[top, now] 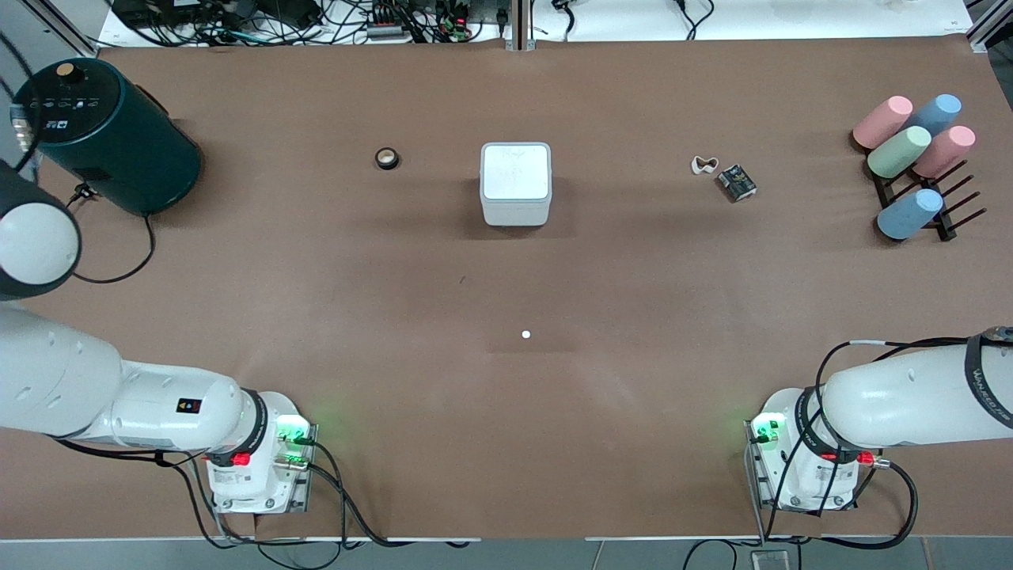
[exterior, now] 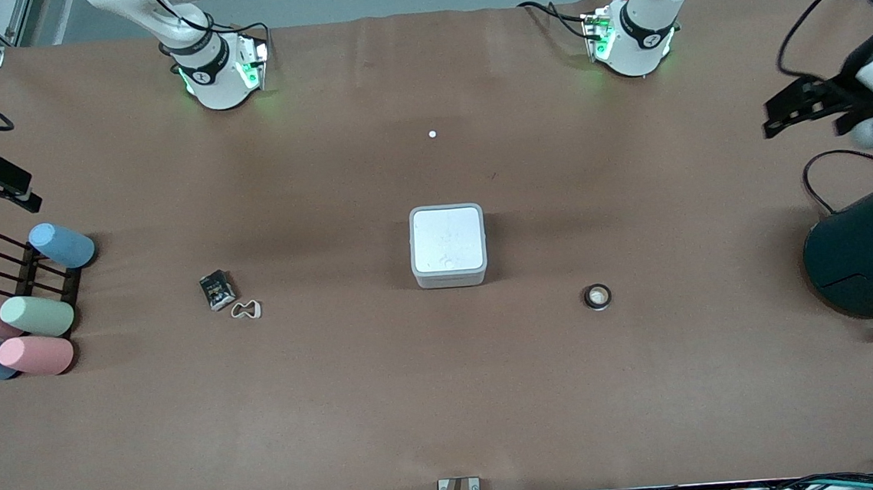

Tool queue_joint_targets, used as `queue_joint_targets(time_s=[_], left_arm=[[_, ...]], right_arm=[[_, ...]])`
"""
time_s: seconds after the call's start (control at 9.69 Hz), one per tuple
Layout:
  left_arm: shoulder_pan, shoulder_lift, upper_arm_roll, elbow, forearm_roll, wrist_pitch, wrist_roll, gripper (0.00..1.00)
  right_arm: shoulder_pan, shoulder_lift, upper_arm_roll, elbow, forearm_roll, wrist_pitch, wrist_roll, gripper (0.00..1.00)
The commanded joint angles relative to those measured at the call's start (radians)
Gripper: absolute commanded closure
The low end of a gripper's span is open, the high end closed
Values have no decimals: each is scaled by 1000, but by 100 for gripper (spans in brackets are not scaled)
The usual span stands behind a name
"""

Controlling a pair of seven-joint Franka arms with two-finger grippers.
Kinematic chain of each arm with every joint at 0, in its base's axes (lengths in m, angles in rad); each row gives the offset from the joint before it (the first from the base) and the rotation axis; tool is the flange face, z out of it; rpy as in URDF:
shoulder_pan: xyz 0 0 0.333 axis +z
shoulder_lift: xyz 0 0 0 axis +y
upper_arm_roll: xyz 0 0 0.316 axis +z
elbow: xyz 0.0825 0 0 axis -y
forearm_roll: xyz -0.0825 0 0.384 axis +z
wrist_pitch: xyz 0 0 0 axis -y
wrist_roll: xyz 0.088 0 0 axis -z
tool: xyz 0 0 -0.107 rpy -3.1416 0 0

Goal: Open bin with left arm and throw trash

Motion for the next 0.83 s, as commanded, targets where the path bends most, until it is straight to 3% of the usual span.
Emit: queue_joint_targets(time_s=[0.0,0.21,0.31,0.62,0.72], left_arm=[[-69,121,-24,16,-94,62,-135,40],[-204,209,-32,18,-99,191,-322,84],[-253,257,-33,19,-98,252,-376,98],[-373,392,-35,27,-93,471,-432,100],[-402,453,-35,78,-95,533,-438,100]], right_arm=[[27,3,10,-24,13,2,2,0],[75,15,10,-61,12,5,-53,0],[90,23,10,-86,13,40,-93,0],[187,76,10,-104,-5,55,-138,0],[201,119,11,-98,-2,65,-142,0]])
